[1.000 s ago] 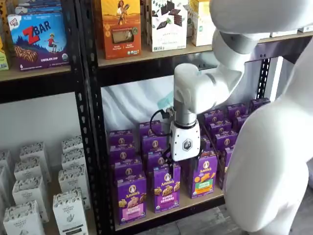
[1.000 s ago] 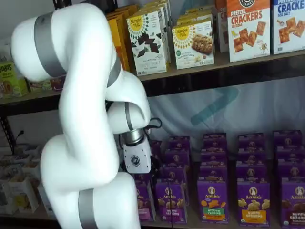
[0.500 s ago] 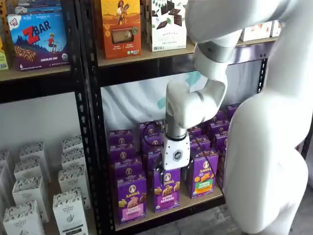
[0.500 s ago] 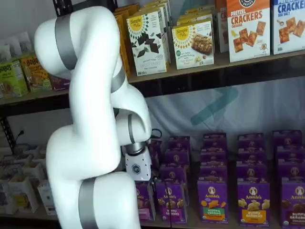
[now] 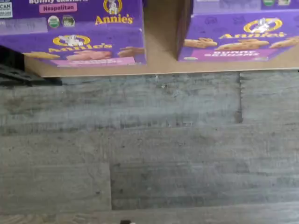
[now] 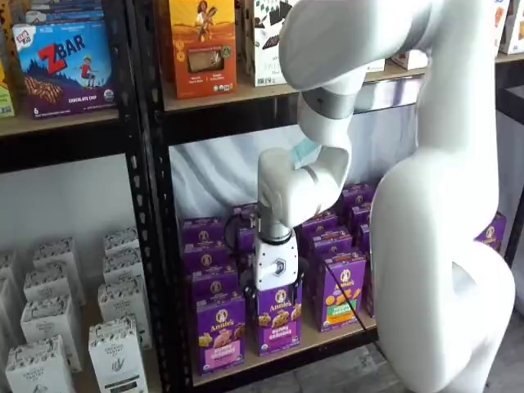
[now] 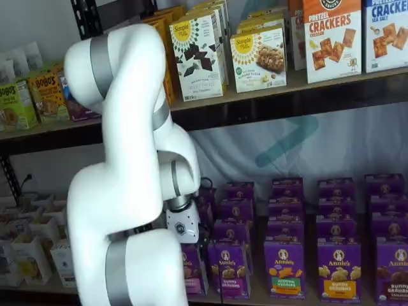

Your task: Pick up the purple box with a pink patch in the middle, on the bottom shelf, the first box from the left

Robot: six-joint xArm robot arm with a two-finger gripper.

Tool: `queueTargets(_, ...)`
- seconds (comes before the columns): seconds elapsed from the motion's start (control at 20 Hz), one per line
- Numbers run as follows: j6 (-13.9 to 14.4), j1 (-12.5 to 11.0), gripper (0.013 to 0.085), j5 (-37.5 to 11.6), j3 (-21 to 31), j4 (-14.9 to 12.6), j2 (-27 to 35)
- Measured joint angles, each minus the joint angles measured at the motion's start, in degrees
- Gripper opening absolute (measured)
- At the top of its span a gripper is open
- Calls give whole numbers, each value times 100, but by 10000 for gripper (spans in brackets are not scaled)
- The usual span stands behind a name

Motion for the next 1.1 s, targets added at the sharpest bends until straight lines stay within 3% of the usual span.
queueTargets(0.25,221,48,850,-103,-450,-183,472)
queueTargets(0.4,185,65,850,-251,-686,-128,711)
queueTargets(0.85,203,22,850,-62,-1628,-194,1343)
queueTargets(1.1,410,-45,850,30,-2051,-485,1659)
